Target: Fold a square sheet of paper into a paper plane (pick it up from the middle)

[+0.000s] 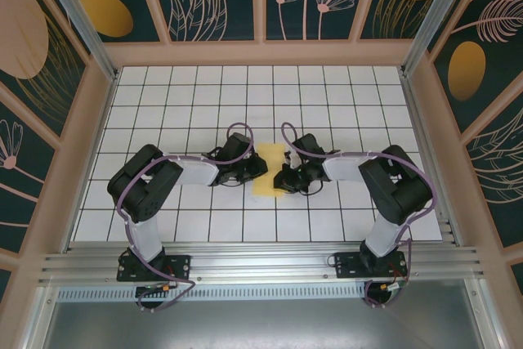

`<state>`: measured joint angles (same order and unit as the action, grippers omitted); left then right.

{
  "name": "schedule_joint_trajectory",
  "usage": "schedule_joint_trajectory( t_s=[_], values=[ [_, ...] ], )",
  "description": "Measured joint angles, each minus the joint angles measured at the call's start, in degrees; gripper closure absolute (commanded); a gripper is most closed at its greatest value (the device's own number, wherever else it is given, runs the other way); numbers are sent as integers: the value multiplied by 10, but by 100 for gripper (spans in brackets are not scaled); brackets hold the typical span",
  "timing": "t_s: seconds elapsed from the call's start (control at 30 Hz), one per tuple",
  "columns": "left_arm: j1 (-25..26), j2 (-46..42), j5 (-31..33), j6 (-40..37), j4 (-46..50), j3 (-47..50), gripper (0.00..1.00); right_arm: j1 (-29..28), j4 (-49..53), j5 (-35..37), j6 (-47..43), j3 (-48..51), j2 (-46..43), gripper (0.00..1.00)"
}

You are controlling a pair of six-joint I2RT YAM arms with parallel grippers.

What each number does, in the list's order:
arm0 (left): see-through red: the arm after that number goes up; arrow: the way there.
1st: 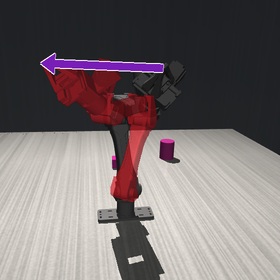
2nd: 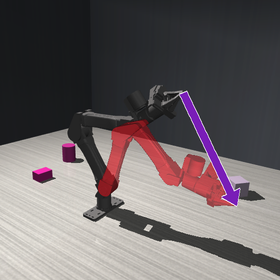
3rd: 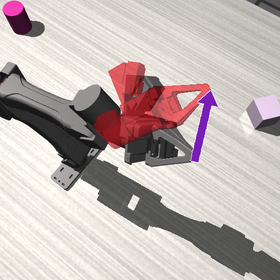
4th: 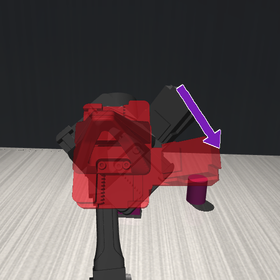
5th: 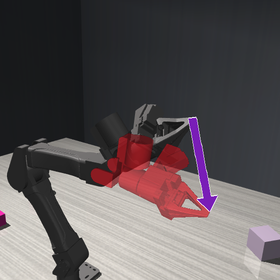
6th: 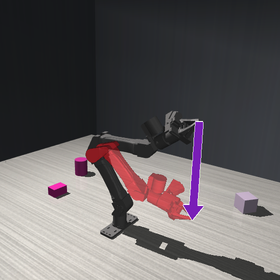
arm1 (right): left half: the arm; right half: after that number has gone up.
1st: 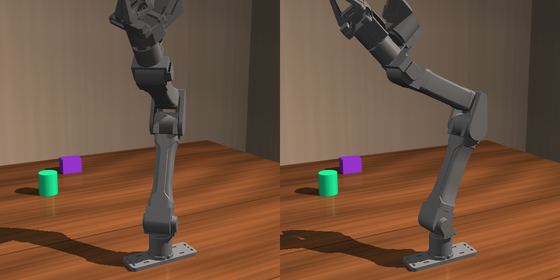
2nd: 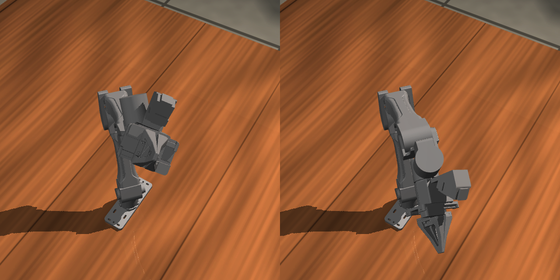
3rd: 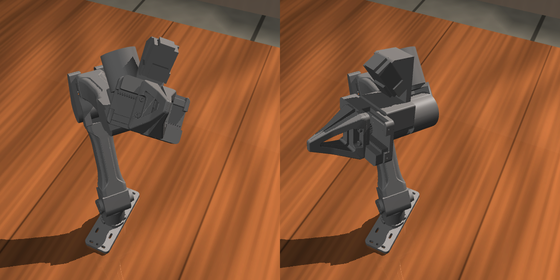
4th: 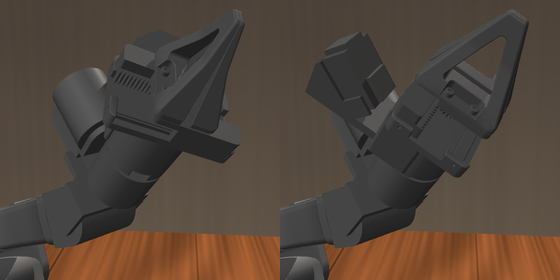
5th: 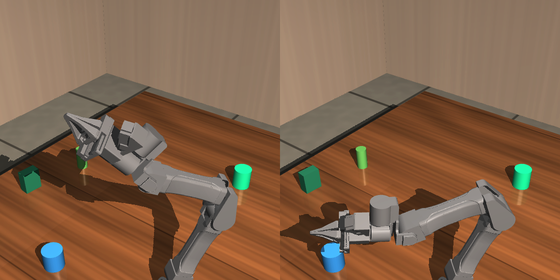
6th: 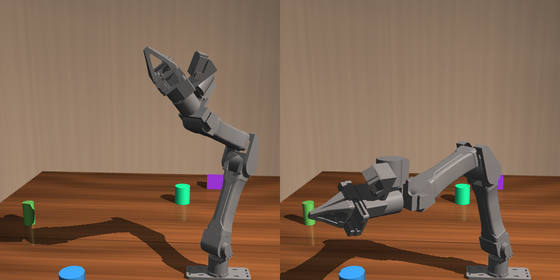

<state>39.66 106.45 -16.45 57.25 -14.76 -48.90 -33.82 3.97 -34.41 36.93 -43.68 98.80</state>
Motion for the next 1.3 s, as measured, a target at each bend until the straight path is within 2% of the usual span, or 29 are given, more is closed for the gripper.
schedule_joint_trajectory(
  t_s=[0.47,0.87,1.0,1.3],
  values=[
    [0,0,0,0,0,0,83,0,26,5,-10,45,-51,87],
    [0,0,-2,-2,0,-1,82,0,64,8,-1,16,-94,87],
    [0,0,-3,-2,0,-2,81,0,46,7,5,-1,-91,87],
    [0,0,-10,-4,6,-6,78,0,19,3,10,18,-24,88]
  ],
)
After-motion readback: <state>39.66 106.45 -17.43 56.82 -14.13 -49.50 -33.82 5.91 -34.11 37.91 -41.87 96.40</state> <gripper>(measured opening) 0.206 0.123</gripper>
